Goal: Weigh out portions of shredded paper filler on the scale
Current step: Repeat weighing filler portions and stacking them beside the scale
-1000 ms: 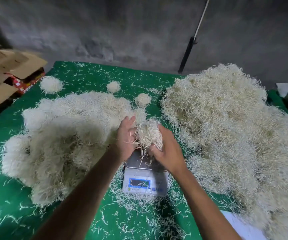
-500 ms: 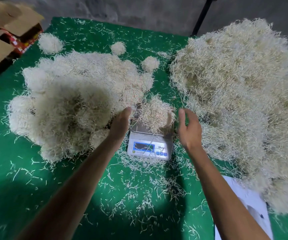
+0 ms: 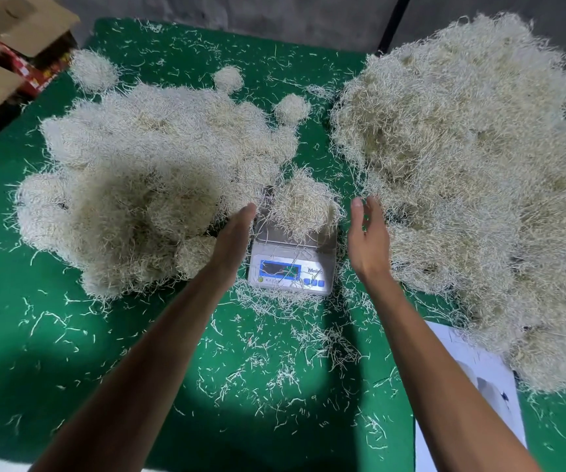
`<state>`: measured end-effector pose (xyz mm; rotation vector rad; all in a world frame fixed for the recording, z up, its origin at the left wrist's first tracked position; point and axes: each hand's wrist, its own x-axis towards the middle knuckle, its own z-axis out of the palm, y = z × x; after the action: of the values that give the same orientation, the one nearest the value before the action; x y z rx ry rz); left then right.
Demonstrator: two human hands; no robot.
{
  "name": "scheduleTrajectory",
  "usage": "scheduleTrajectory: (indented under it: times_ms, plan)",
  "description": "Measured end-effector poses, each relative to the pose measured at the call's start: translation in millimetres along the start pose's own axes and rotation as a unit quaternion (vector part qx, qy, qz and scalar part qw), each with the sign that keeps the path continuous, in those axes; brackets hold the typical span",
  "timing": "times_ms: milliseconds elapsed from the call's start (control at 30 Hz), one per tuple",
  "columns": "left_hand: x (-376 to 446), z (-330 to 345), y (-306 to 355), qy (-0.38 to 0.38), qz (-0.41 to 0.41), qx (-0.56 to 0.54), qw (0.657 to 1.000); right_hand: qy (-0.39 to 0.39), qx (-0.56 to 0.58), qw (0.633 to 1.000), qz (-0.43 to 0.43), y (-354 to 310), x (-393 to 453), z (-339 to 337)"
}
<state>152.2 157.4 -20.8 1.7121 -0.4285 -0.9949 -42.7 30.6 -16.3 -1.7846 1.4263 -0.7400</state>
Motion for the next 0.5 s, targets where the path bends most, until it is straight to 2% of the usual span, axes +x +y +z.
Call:
scheduleTrajectory:
  times_ms: [267, 367, 433, 500]
  plan:
    - [4, 3, 1, -0.015, -0.029, -0.010, 0.999, -0.025, -0.003, 1.000, -0.005, 0, 6, 10]
    - [8, 9, 10, -0.042, -0.018, -0.006, 0.999, 0.020, -0.023, 1.000, 0.009, -4, 13, 17]
    - [15, 14, 18, -0.033, 0.014, -0.005, 0.999, 0.055, -0.043, 0.997, 0.022, -8, 21, 24]
    - [28, 24, 25, -0.020, 0.028, 0.010, 0.999, 0.052, -0.036, 0.997, 0.042, -13, 30, 30]
